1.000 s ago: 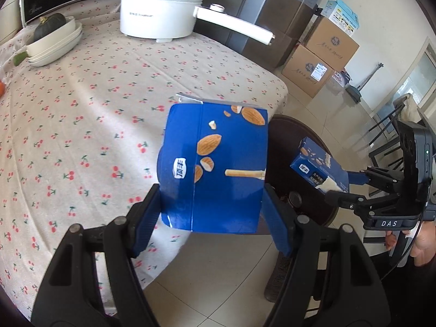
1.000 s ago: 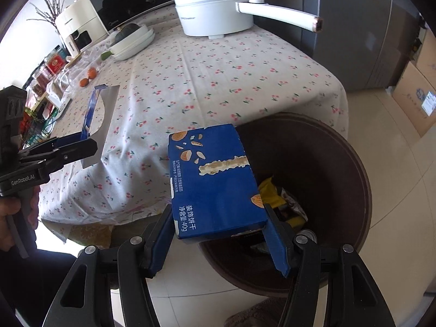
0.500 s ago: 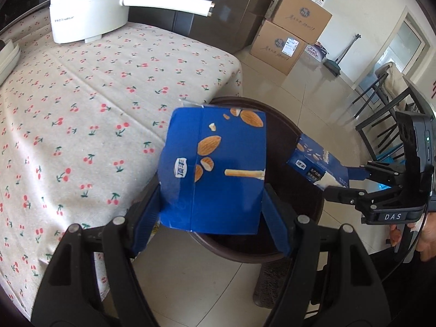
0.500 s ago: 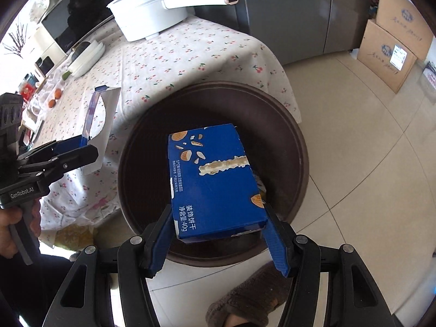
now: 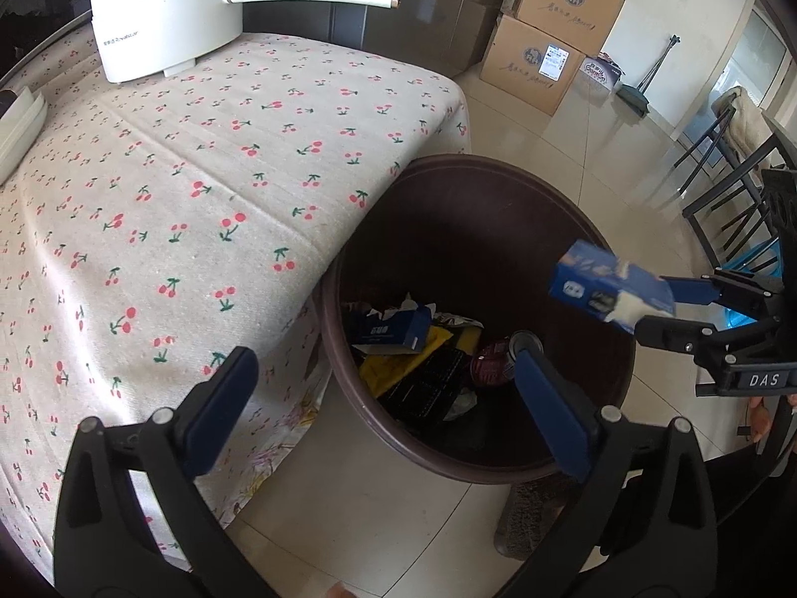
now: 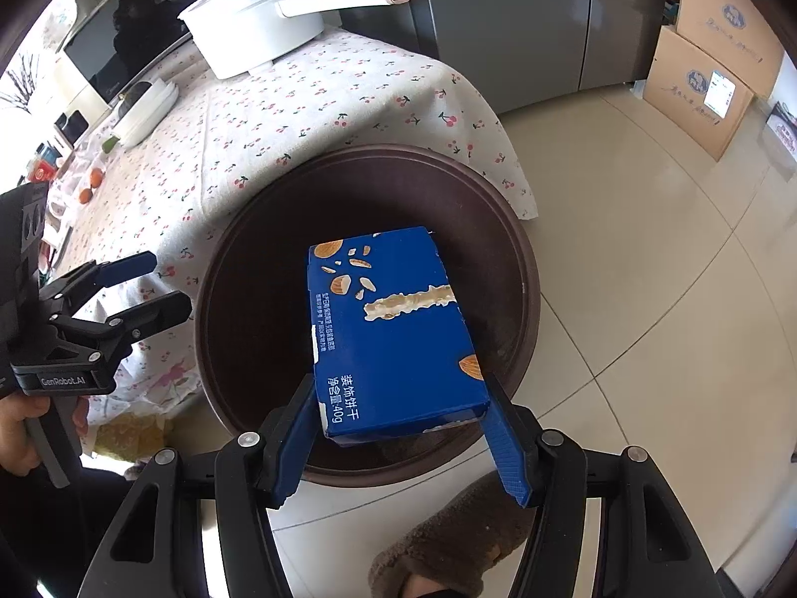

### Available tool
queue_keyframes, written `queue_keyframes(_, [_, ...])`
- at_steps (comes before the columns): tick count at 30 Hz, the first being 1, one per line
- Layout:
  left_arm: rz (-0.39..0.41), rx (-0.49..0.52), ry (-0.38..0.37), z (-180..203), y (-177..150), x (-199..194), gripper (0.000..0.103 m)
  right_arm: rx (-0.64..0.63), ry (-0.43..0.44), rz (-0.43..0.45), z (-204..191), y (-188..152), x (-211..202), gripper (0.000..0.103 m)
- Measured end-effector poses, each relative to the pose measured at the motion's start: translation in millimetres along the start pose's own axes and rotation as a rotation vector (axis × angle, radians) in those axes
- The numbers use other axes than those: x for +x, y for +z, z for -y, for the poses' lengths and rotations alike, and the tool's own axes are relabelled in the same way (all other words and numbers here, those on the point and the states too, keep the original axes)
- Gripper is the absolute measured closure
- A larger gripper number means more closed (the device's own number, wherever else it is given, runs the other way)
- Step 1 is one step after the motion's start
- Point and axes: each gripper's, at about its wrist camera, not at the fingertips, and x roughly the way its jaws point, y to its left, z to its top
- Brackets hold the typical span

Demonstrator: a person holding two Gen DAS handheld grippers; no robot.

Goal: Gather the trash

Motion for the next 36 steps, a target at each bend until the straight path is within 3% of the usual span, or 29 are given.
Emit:
queue_keyframes(1, [0.001, 0.001, 0.006, -1, -1, -1, 0.001, 0.003, -0.006, 0.005, -1, 1, 0, 0.024])
queue_keyframes(3, [0.001, 0.0, 0.016, -4, -2, -3, 0.001, 0.013, -0.015, 0.016, -3, 3, 0, 0.014])
queue_keyframes(14, [0.029, -0.024, 0.054, -18, -14, -28, 0.001, 0.006, -0.047, 0.022, -14, 2, -4, 0.014])
queue_keyframes(18, [0.082, -0.037, 0.118, -21, -18, -48, 0.001, 0.003, -0.065, 0.05, -20, -1, -10, 0.014])
queue_keyframes(24, [0.185, -0.114, 0.219, -23, -33, -88, 0.001, -0.017, -0.082, 0.131, -41, -8, -31, 0.014])
queue_keyframes(30, [0.215, -0.229, 0.267, -26, -63, -120, 0.001, -0.063, -0.1, 0.237, -74, -24, -57, 0.014])
queue_keyframes(36, [0.308, -0.26, 0.404, -21, -97, -156, 0.001, -0.126, -0.13, 0.349, -110, -47, -79, 0.013])
